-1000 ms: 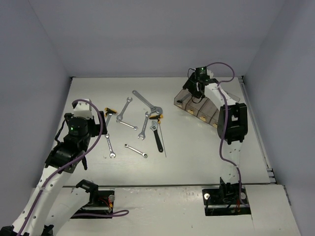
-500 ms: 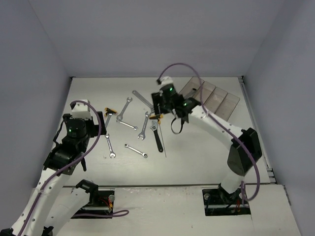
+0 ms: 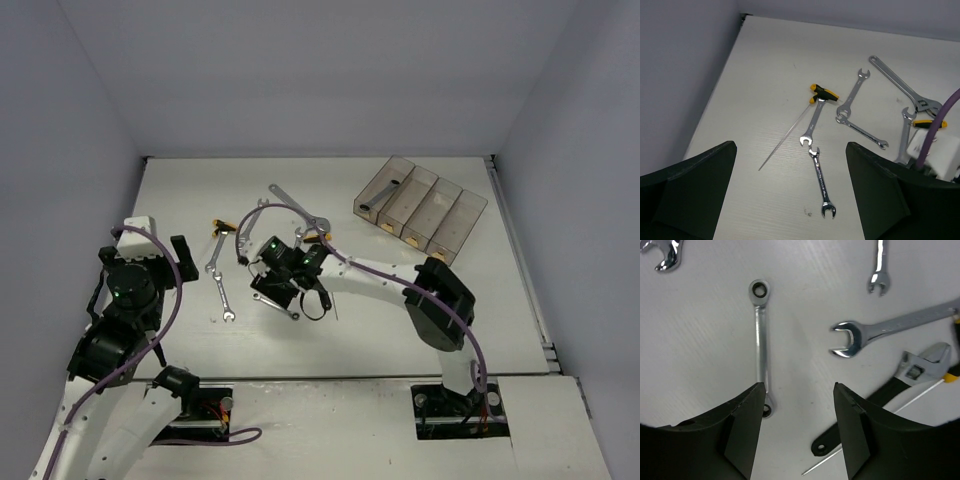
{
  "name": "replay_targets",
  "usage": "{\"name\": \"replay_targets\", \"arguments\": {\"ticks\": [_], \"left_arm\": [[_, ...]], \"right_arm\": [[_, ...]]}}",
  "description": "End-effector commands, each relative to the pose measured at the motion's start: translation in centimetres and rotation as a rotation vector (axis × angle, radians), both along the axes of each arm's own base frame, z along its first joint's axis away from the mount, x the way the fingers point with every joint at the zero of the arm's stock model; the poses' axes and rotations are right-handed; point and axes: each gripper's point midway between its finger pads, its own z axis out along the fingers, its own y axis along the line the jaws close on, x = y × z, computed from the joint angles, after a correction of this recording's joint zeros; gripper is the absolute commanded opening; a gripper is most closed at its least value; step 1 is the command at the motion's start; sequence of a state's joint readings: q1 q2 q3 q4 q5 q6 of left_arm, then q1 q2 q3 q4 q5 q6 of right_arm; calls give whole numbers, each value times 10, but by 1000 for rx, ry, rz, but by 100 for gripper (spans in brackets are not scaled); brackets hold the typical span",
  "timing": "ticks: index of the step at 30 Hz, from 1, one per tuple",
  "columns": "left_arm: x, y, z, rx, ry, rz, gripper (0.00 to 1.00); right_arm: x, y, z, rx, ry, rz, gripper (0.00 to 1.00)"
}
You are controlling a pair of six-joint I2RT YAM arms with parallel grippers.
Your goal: Sort the tools into containers
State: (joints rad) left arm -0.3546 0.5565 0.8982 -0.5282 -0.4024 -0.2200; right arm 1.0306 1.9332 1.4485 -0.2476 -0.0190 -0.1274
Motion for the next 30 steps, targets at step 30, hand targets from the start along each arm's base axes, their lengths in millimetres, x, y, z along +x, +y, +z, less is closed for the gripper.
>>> {"name": "replay_targets", "arguments": {"ticks": [30], "left_arm": [[1,5,14,-5,-60,31,88]], "right_arm": [[-46,17,-80,-282,257,208,33]]}}
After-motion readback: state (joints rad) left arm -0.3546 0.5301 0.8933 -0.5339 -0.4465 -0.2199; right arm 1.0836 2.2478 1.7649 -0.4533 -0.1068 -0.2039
